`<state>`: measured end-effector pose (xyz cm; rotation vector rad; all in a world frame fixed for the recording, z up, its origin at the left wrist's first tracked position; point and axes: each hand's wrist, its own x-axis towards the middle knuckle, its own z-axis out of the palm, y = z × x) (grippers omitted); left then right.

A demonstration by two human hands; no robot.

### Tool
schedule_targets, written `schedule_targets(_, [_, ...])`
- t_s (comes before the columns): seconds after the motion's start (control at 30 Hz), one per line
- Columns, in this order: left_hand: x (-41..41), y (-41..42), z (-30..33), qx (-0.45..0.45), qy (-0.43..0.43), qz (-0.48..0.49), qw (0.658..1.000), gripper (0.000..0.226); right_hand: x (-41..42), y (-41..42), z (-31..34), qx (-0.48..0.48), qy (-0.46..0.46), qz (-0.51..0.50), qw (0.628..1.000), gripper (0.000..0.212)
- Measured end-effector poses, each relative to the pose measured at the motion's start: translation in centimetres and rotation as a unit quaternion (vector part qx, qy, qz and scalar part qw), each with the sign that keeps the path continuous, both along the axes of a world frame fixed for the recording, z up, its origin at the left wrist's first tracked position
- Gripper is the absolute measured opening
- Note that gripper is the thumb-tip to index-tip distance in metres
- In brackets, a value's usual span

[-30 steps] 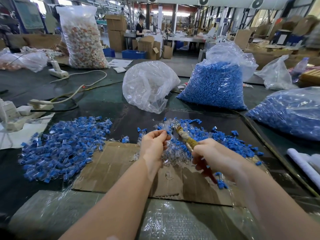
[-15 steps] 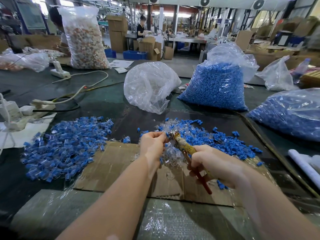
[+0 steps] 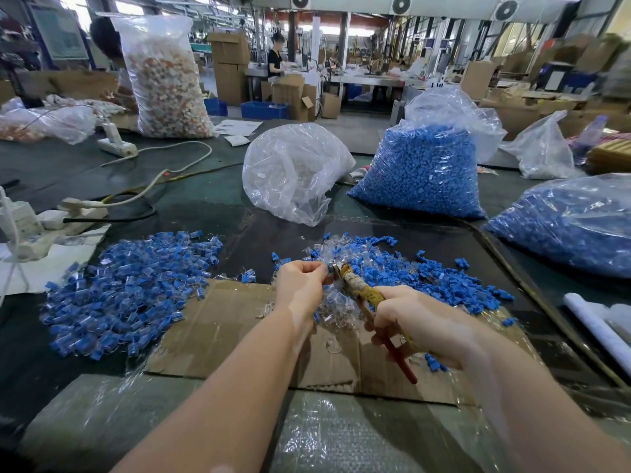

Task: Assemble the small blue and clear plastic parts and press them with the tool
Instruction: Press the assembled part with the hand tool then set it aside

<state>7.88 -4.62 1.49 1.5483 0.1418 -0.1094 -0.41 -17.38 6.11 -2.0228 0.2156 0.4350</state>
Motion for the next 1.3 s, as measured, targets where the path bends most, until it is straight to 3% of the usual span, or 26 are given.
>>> schedule_targets(0.4, [0.0, -0.4, -0.7, -0.044, 0.029, -0.007, 0.999, 0.014, -0.5, 0.6, 0.1, -0.113, -0.035, 0.023, 0.993, 0.014])
schedule_targets(0.53, [0.1, -0.3, -0.6, -0.051, 0.024, 0.001, 0.998, 0.01, -0.4, 0.6, -0.5, -0.101, -0.052, 0.015, 0.993, 0.019])
schedule_targets(0.6, [0.1, 0.0, -0.5, -0.061, 0.024, 0.005, 0.998, 0.01, -0.4, 0.4, -0.4, -0.051, -0.049, 0.0, 0.998, 0.015])
schedule_targets(0.7, [0.2, 1.3, -0.5, -0.024, -0.013, 0.012, 1.0, 0.008, -0.4, -0.2, -0.4, 0.024, -0.035, -0.053, 0.998, 0.039])
schedule_targets(0.8, [1.0, 3.9, -0.7, 0.061, -0.06, 0.063, 0.994, 0.007, 0.2, -1.1, -1.2, -0.035, -0.096, -0.115, 0.988, 0.048])
schedule_targets(0.87, [1.9, 6.3, -1.1, 0.167, -0.093, 0.122, 0.974, 0.008, 0.9, -2.5, -2.1, -0.124, -0.133, -0.162, 0.97, 0.055])
schedule_targets(0.97, [3.0, 9.5, -1.9, 0.317, -0.116, 0.172, 0.926, 0.018, 1.9, -5.2, -3.5, -0.314, -0.116, -0.188, 0.923, 0.068])
schedule_targets(1.13, [3.2, 11.2, -3.1, 0.447, -0.1, 0.131, 0.879, 0.03, 2.2, -7.4, -5.2, -0.418, -0.078, -0.196, 0.884, 0.061])
schedule_targets(1.2, [2.7, 10.2, -3.0, 0.463, -0.133, 0.105, 0.87, 0.03, 2.2, -7.9, -5.8, -0.457, -0.073, -0.181, 0.868, 0.06])
schedule_targets(1.3, [1.4, 7.7, -2.3, 0.385, -0.204, -0.015, 0.9, 0.015, 2.1, -8.0, -6.5, -0.499, -0.082, -0.168, 0.846, 0.061])
